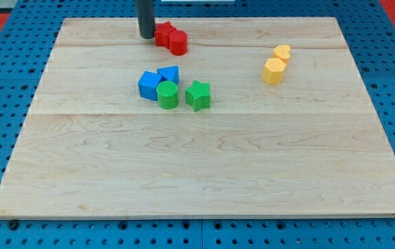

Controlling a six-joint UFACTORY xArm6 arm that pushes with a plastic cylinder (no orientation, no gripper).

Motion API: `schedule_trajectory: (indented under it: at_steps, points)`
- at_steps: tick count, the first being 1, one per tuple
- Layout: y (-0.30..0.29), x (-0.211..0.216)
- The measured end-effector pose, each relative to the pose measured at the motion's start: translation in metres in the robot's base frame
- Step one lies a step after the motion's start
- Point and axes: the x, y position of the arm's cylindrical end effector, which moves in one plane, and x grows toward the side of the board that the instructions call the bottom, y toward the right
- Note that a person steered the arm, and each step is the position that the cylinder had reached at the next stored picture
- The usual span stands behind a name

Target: Separate the green blocks from the blue blocks

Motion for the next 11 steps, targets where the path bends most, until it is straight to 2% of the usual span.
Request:
schedule_trajectory:
  at_steps: [1, 2, 3, 4, 5, 7, 8, 10, 11]
  points:
    - [0.013, 0.041]
    - [0.106, 0.072]
    - [0.090, 0.111]
    - [0.047, 0.117]
    - [0.025, 0.145]
    - [0.096, 0.163]
    - [0.088, 0.155]
    - [0.125, 0.127]
    - [0.118, 0.143]
